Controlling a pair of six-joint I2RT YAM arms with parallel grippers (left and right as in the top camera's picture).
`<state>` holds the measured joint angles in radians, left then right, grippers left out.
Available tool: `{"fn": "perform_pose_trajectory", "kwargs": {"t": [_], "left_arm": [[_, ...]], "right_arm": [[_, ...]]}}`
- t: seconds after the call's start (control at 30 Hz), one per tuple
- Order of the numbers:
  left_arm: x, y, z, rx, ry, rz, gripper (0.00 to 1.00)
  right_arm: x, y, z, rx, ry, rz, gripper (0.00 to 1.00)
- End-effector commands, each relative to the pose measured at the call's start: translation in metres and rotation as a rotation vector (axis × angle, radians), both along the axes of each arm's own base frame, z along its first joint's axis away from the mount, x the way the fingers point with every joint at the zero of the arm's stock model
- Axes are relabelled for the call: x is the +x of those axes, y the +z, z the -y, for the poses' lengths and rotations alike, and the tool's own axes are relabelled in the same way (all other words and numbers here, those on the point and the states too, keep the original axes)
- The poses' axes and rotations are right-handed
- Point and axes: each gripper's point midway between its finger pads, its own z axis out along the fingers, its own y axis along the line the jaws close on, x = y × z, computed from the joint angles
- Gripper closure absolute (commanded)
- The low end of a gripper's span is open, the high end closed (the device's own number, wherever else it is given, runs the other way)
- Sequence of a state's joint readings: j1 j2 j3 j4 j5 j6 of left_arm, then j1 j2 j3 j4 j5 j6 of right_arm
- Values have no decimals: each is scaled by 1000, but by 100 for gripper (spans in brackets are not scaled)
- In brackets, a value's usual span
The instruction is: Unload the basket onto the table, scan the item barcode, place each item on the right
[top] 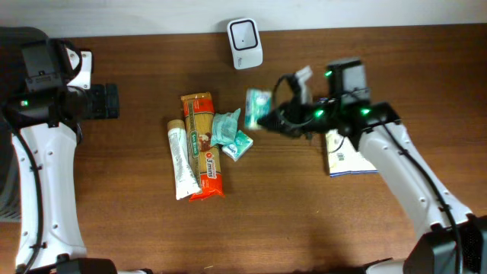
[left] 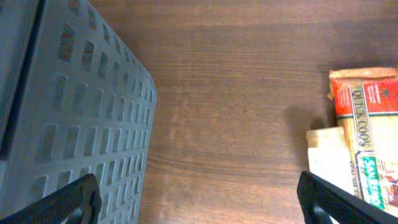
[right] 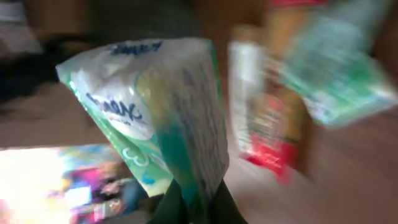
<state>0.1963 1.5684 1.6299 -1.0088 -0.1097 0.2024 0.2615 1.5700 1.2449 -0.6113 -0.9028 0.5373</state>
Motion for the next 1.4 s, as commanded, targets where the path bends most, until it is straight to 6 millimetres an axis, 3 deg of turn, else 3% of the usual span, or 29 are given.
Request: {"fn": "perform_pose_trajectory", "kwargs": {"t": [0.0,0.07,0.13,0.23,0.3,0.4,0.47,0.67,0.77,0.87,1.13,1.23,1.37], "left_arm": [[0,10,-3,15,-3,23,1],[0,10,-3,15,-3,23,1],[0,10,-3,15,-3,23,1],[0,10,-3,15,-3,23,1],[0,10,-3,15,-3,23,1],[0,10,-3,15,-3,23,1],[0,10,-3,15,-3,23,1],[0,10,-3,15,-3,23,1],[0,10,-3,15,-3,23,1],[0,10,-3,15,-3,23,1],[0,10,-3,15,-3,23,1],[0,10,-3,15,-3,23,1],[0,10,-3,15,-3,23,1]], "right_arm": [[-1,-40,16,-345,-70,73,96],[2,-42,26,-451,-101,75,96],[18,-22,42,-582,-138,129,96],[63,24,67,-825,-170,237,96],[109,43,60,-946,-164,346,96],[178,37,48,-1148,-199,529,96],[231,18,37,-1338,-225,711,96],[305,-26,20,-1562,-239,965,96],[324,-48,10,-1618,-173,1056,96],[326,-65,6,-1619,-129,1057,96],[325,-67,6,-1619,-125,1056,96],[324,-61,5,-1614,-127,1057,96],[306,-20,1,-1464,-173,1024,96]]}}
